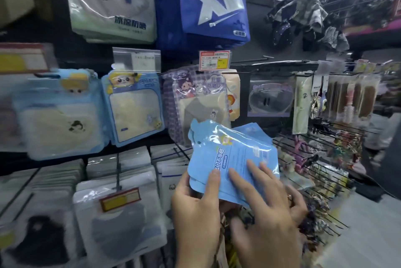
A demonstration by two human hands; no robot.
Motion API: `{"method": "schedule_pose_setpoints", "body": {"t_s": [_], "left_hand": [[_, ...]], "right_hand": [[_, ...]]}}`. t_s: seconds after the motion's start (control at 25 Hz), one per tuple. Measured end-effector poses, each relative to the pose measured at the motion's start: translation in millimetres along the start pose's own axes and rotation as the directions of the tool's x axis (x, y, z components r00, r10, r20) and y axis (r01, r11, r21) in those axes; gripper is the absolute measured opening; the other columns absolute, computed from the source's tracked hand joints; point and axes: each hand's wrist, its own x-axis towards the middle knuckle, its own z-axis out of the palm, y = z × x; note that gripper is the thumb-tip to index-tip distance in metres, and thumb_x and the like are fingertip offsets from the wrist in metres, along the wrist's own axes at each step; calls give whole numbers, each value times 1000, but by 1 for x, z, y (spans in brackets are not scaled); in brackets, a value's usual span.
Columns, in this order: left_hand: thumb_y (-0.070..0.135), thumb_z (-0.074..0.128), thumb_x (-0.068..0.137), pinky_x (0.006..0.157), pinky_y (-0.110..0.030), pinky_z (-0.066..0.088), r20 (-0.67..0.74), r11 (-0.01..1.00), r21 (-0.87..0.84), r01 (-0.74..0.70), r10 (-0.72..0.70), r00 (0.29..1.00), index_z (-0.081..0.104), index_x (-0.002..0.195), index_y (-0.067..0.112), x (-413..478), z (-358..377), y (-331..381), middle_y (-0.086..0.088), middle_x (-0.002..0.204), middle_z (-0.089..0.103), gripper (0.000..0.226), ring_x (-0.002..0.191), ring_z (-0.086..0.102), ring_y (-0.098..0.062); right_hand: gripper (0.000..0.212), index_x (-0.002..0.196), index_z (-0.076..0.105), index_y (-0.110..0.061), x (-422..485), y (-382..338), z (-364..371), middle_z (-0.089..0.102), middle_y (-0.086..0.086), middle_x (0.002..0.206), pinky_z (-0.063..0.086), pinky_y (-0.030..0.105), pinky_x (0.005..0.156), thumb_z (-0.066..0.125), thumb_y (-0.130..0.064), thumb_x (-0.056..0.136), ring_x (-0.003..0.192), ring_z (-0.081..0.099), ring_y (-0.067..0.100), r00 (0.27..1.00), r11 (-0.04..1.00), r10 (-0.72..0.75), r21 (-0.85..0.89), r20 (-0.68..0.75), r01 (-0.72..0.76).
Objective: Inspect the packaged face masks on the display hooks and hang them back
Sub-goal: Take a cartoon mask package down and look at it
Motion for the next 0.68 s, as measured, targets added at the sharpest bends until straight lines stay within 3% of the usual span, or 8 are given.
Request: {"method": "schedule_pose_setpoints", "body": {"t_s": [0.08, 0.16, 0.24, 0.32, 0.4, 0.52, 0.6, 0.68], "left_hand": [[30, 90, 84, 73, -42, 67, 94, 993, 43, -114, 109, 990, 80, 103, 22, -6, -10, 22, -3, 97, 83, 23, 85, 81, -22], [52, 86, 79, 71, -26, 62, 197, 962, 136, -236, 207, 958, 79, 103, 31, -6, -25, 39, 2, 100, 82, 33, 86, 78, -13], [59, 76, 89, 74, -17, 56, 173, 924, 252, -289, 251, 952, 74, 112, 37, 5, -44, 46, 10, 112, 78, 32, 96, 74, -4], [56, 71, 84, 76, -7, 50, 75, 894, 357, -271, 262, 962, 61, 127, 38, 21, -63, 52, 18, 129, 64, 48, 111, 64, 3], [55, 66, 81, 81, -7, 50, 18, 909, 352, -222, 231, 973, 56, 131, 36, 38, -81, 59, 19, 134, 61, 55, 119, 60, 4], [48, 61, 93, 91, -25, 56, 45, 938, 257, -233, 229, 972, 70, 119, 26, 50, -104, 72, 5, 119, 78, 35, 111, 73, -8], [39, 60, 99, 92, -37, 58, 38, 933, 238, -272, 271, 962, 74, 112, 26, 51, -115, 79, 0, 111, 81, 23, 104, 75, -14], [30, 59, 105, 90, -42, 57, -2, 921, 253, -295, 305, 952, 75, 104, 31, 51, -123, 81, -2, 106, 82, 16, 99, 76, -16]], "right_hand": [[52, 128, 78, -34, 0, -10, 11, 70, -9, 140, 44, 58, 103, 70, -12, 81, 131, 66, 11, 991, 996, -42, 78, -130, 52], [38, 129, 78, -28, 2, -21, 14, 75, -13, 132, 55, 48, 97, 63, -6, 102, 122, 71, 8, 983, 964, 28, 266, -182, 22], [27, 128, 78, -27, 8, -35, 11, 76, -23, 121, 58, 27, 92, 67, -18, 105, 112, 72, -2, 982, 886, 143, 458, -120, -73], [18, 117, 77, -27, 14, -51, 9, 74, -30, 100, 51, 10, 78, 63, -25, 105, 93, 68, -13, 973, 808, 230, 562, -22, -178], [12, 105, 76, -25, 18, -64, 15, 77, -18, 91, 53, 14, 72, 66, -18, 106, 82, 70, -6, 936, 624, 313, 708, 162, -331], [22, 113, 78, -18, 19, -82, 28, 83, 2, 100, 63, 29, 78, 63, -4, 103, 94, 79, 16, 855, 315, 298, 802, 424, -508], [23, 112, 78, -17, 17, -92, 36, 83, 5, 102, 63, 29, 77, 63, -3, 103, 96, 79, 21, 818, 230, 281, 793, 501, -565], [23, 110, 79, -23, 15, -96, 44, 83, 4, 101, 65, 39, 80, 65, -7, 103, 97, 79, 24, 796, 257, 289, 758, 531, -600]]}}
